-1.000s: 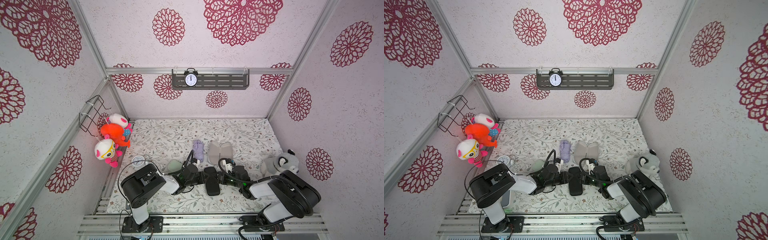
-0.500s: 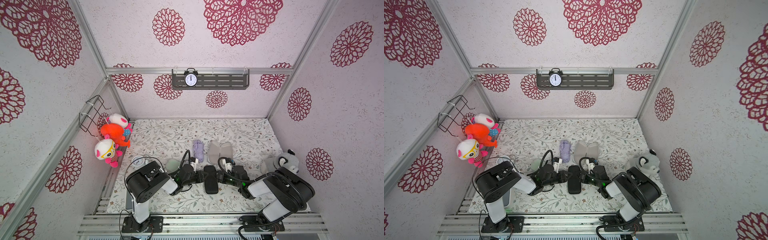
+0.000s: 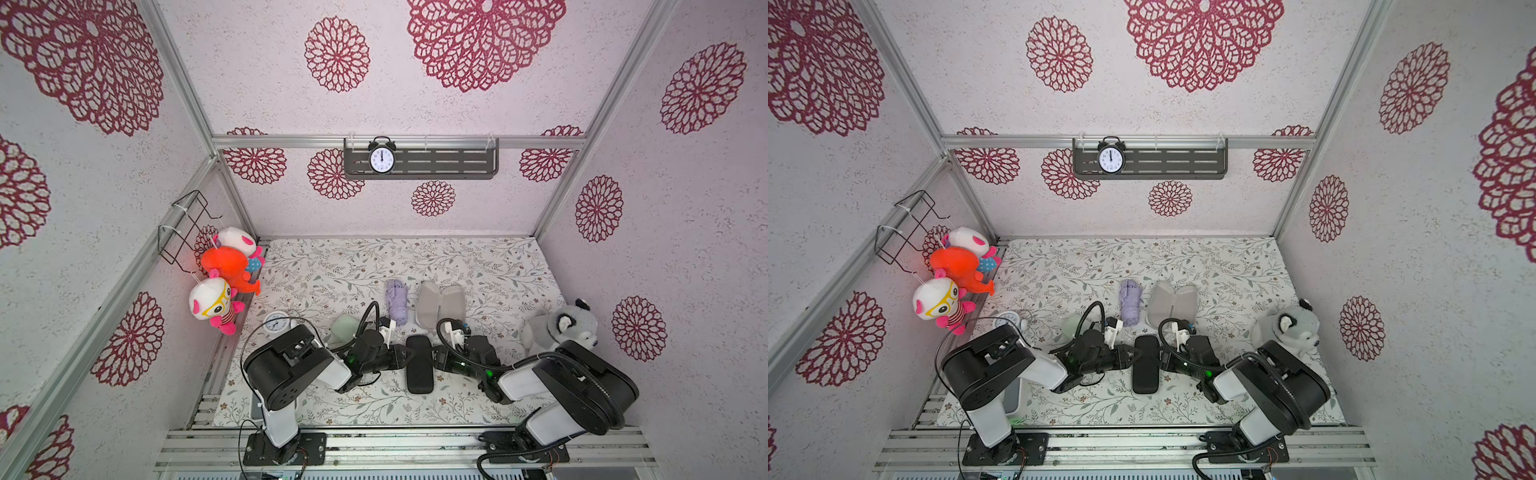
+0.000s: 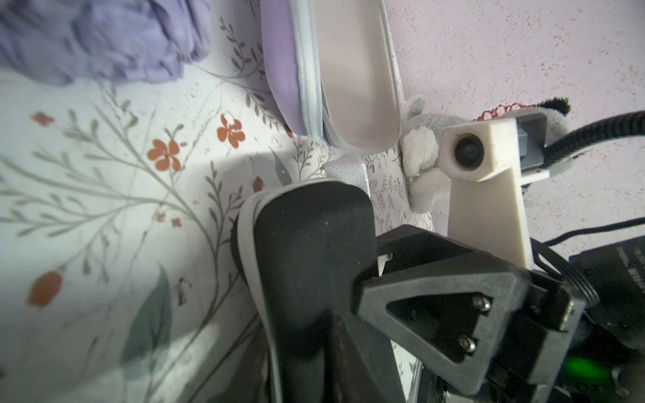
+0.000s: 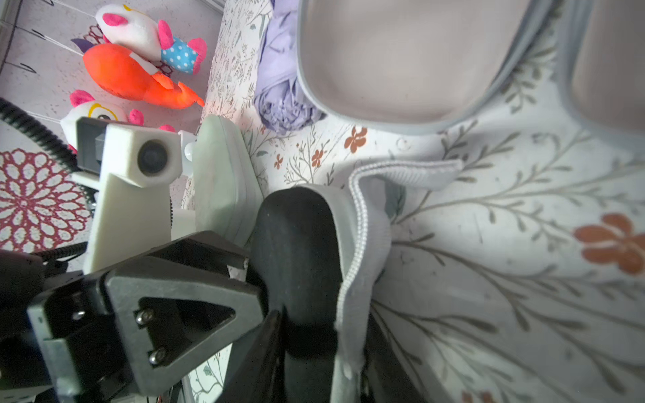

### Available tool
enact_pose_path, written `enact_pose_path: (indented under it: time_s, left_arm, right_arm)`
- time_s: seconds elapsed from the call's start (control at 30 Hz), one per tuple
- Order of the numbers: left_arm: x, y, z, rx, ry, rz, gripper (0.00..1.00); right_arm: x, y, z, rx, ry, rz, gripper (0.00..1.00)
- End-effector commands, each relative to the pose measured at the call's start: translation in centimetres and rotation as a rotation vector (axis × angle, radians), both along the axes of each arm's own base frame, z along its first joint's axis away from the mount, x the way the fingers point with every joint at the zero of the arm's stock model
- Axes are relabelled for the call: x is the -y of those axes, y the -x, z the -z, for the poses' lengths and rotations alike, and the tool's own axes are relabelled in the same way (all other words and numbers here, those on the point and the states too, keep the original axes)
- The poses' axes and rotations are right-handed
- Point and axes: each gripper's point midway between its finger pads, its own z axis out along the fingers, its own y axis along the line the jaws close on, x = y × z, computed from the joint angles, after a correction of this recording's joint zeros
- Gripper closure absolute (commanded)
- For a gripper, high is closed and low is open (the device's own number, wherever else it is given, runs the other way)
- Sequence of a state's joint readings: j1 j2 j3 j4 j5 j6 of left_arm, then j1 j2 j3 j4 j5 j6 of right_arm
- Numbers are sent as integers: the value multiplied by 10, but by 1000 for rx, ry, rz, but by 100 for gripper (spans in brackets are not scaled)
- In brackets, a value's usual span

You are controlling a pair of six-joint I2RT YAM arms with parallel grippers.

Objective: Put umbrellas into zippered umbrella sleeves
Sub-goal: Pick up the umbrella sleeve at the center of the board.

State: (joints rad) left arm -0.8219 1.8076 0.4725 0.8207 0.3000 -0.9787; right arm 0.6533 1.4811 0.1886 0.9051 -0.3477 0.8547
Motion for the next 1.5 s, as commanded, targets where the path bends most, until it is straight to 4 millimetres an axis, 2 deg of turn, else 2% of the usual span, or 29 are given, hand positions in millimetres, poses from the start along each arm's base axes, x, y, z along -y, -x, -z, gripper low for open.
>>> enact_pose_path:
  time_s: [0.0, 0.2, 0.37, 0.53, 0.57, 0.63, 0.8, 1.0, 1.1, 1.13, 1.2, 1.27, 1.37, 1.47]
  left_arm:
    - [-23, 35, 54, -129, -177, 53, 71]
    - [-16, 38, 48, -125, -127, 73, 34]
    - [-4, 43, 28, -86, 0, 108, 30]
    - [6, 44, 18, -55, 98, 117, 24]
    - [8, 47, 22, -60, 113, 117, 24]
    - [13, 46, 14, -44, 170, 120, 24]
    - [18, 47, 19, -55, 147, 138, 37]
    - [22, 44, 14, -40, 175, 141, 71]
    - [22, 44, 8, -23, 188, 148, 73]
    - [22, 43, 6, -18, 191, 147, 76]
    - [20, 42, -2, -3, 199, 150, 82]
    - [20, 40, -14, 24, 202, 157, 92]
    - [20, 37, -32, 67, 190, 169, 95]
    - [19, 35, -52, 103, 185, 179, 100]
  right_arm:
    - [-23, 25, -38, 145, -53, -186, 94]
    - [-17, 28, -53, 216, -69, -173, 96]
    - [-17, 25, -52, 212, -91, -145, 97]
    - [-32, 28, -59, 216, -162, -189, 97]
    - [-35, 28, -60, 210, -179, -189, 97]
    - [-40, 28, -61, 206, -198, -197, 97]
    - [-45, 27, -57, 195, -194, -203, 97]
    - [-45, 29, -52, 191, -180, -209, 97]
    - [-46, 29, -51, 188, -186, -212, 94]
    - [-45, 29, -51, 190, -182, -211, 91]
    - [-44, 28, -55, 205, -183, -211, 71]
    - [-38, 23, -59, 227, -163, -189, 58]
    - [-28, 11, -62, 275, -37, -155, 49]
    - [-12, 3, -80, 365, 47, -95, 44]
